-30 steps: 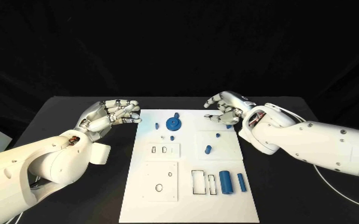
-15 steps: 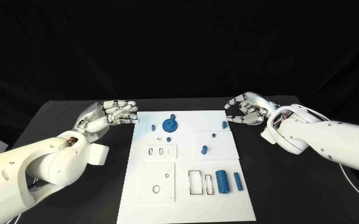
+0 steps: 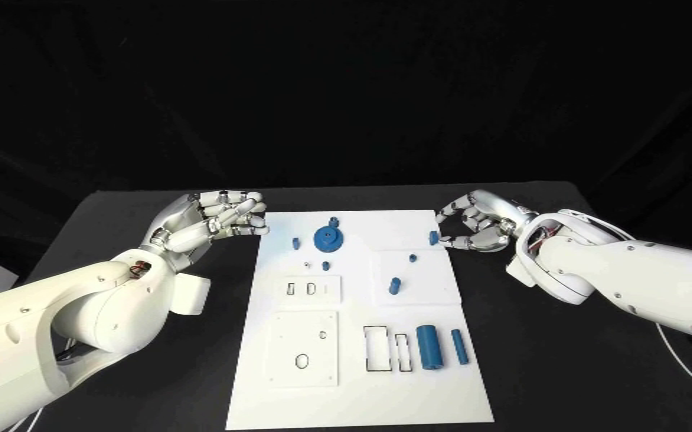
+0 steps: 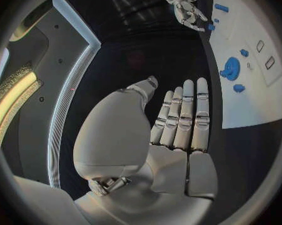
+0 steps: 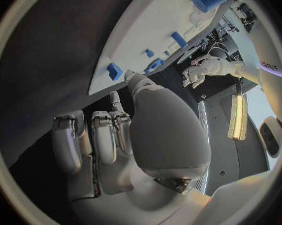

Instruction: Assemble the parts on the task board

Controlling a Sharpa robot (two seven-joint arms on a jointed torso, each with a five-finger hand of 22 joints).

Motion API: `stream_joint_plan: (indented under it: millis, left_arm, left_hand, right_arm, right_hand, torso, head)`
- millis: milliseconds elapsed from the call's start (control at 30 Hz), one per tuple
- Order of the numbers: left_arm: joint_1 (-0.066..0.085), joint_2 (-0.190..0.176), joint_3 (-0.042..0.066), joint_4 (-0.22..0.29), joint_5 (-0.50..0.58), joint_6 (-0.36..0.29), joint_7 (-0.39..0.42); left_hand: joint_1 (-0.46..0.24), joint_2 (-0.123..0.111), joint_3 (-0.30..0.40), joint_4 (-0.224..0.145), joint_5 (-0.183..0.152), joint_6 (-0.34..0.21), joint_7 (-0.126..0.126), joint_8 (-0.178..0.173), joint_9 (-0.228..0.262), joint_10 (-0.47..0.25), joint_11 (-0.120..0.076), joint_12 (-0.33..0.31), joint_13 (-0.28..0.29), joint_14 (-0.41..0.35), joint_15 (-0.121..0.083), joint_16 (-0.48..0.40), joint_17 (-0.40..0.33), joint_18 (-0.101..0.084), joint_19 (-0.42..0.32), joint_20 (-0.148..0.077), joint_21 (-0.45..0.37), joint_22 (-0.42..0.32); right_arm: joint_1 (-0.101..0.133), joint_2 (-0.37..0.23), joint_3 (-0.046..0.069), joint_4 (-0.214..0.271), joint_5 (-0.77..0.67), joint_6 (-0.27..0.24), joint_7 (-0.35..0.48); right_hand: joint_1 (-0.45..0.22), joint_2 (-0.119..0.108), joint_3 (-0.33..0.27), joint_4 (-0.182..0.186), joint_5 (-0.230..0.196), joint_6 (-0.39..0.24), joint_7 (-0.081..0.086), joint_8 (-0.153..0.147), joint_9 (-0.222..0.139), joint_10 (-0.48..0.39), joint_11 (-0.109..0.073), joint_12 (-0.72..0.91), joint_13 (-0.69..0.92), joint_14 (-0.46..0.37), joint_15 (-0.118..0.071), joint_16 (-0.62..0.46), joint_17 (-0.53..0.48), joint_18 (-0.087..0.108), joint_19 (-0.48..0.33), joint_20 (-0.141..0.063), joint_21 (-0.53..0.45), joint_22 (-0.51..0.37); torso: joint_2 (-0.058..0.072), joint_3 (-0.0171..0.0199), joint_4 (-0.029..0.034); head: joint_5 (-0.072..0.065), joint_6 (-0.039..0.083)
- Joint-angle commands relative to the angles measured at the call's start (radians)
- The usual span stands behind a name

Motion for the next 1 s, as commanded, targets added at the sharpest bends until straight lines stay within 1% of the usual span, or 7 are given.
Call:
stream_joint_plan:
  millis: [33,200,300,500,700,833,1000]
  left_arm:
    - [0.0,0.001,0.001,0.001,-0.004,0.016,0.007]
    - [0.0,-0.002,0.001,0.002,-0.004,0.016,0.007]
    - [0.0,-0.004,0.001,0.003,-0.004,0.015,0.007]
    - [0.0,-0.005,0.001,0.004,-0.004,0.016,0.007]
    - [0.0,-0.006,0.001,0.004,-0.004,0.015,0.006]
    - [0.0,-0.006,0.001,0.004,-0.004,0.014,0.006]
    - [0.0,-0.006,0.001,0.004,-0.004,0.015,0.005]
  left_hand:
    - [-0.003,0.006,0.0,-0.005,0.001,-0.007,-0.001,-0.004,0.002,-0.006,-0.003,-0.003,0.002,-0.008,0.0,0.005,0.001,0.003,-0.007,0.0,0.004,0.002]
    - [-0.003,0.006,0.0,-0.005,0.001,-0.007,-0.001,-0.004,0.002,-0.006,-0.003,-0.003,0.002,-0.008,0.0,0.005,0.001,0.003,-0.007,0.0,0.004,0.002]
    - [-0.003,0.006,0.0,-0.005,0.001,-0.007,-0.001,-0.004,0.002,-0.006,-0.003,-0.003,0.002,-0.008,0.0,0.005,0.001,0.003,-0.007,0.0,0.004,0.002]
    - [-0.003,0.006,0.0,-0.005,0.001,-0.007,-0.001,-0.004,0.002,-0.006,-0.003,-0.003,0.002,-0.008,0.0,0.005,0.001,0.003,-0.007,0.0,0.004,0.002]
    - [-0.003,0.006,0.0,-0.005,0.001,-0.007,-0.001,-0.004,0.002,-0.006,-0.003,-0.003,0.002,-0.008,0.0,0.005,0.001,0.003,-0.007,0.0,0.004,0.002]
    - [-0.004,0.006,0.001,-0.007,0.001,-0.007,-0.001,-0.004,0.003,-0.006,-0.002,-0.003,0.002,-0.011,0.0,0.008,0.005,0.003,-0.009,0.0,0.006,0.003]
    - [-0.004,0.006,0.001,-0.007,0.001,-0.007,-0.001,-0.004,0.003,-0.006,-0.002,-0.003,0.002,-0.011,0.0,0.008,0.005,0.003,-0.009,0.0,0.006,0.003]
  right_arm:
    - [-0.004,0.006,0.0,-0.005,-0.03,0.021,-0.015]
    - [-0.01,0.018,0.0,-0.017,-0.035,0.02,-0.028]
    - [-0.014,0.028,0.0,-0.025,-0.037,0.019,-0.033]
    - [-0.02,0.042,0.0,-0.038,-0.037,0.009,-0.041]
    - [-0.022,0.048,0.0,-0.048,-0.035,0.008,-0.047]
    - [-0.025,0.056,0.0,-0.054,-0.035,0.01,-0.049]
    - [-0.031,0.066,0.0,-0.061,-0.034,0.012,-0.049]
  right_hand:
    - [0.007,-0.004,0.0,-0.005,-0.004,-0.003,0.003,-0.007,-0.001,0.095,0.003,-0.006,0.254,0.098,0.003,0.002,0.228,-0.007,0.105,0.005,0.005,0.263]
    - [0.007,-0.004,0.0,-0.005,-0.004,-0.003,0.003,-0.007,-0.002,0.095,0.004,-0.006,0.254,0.098,0.003,0.002,0.228,-0.007,0.105,0.005,0.005,0.263]
    - [0.008,-0.002,0.001,-0.005,-0.004,-0.004,0.004,-0.008,-0.002,0.095,0.004,-0.006,0.254,0.098,0.003,0.002,0.228,-0.007,0.105,0.005,0.005,0.263]
    - [0.011,0.006,0.006,-0.005,-0.003,-0.003,0.004,-0.008,-0.002,0.096,0.004,-0.004,0.255,0.098,0.004,0.002,0.229,-0.007,0.105,0.005,0.005,0.263]
    - [0.014,0.015,0.015,-0.004,0.0,0.005,0.004,-0.005,-0.001,0.099,0.004,-0.001,0.258,0.098,0.004,0.002,0.229,-0.007,0.105,0.005,0.005,0.263]
    - [0.017,0.02,0.023,-0.005,-0.002,0.013,0.004,-0.002,0.0,0.101,0.004,0.001,0.26,0.099,0.003,0.002,0.23,-0.007,0.105,0.005,0.005,0.263]
    - [0.019,0.028,0.036,-0.005,-0.006,0.027,0.002,0.002,0.002,0.104,0.003,0.006,0.263,0.099,0.0,0.003,0.232,-0.007,0.105,0.003,0.005,0.263]
  torso:
    - [0.0,-0.0016,0.0018]
    - [0.0,-0.002,0.0011]
    - [0.0,-0.0003,-0.0022]
    - [0.0,-0.0007,0.0019]
    - [-0.001,-0.0023,0.0012]
    - [-0.001,0.0003,-0.001]
    - [-0.001,0.0,-0.0007]
  head:
    - [0.001,-0.004]
    - [-0.001,-0.006]
    - [0.004,-0.01]
    - [0.007,-0.016]
    - [0.011,-0.021]
    - [0.014,-0.024]
    - [0.014,-0.025]
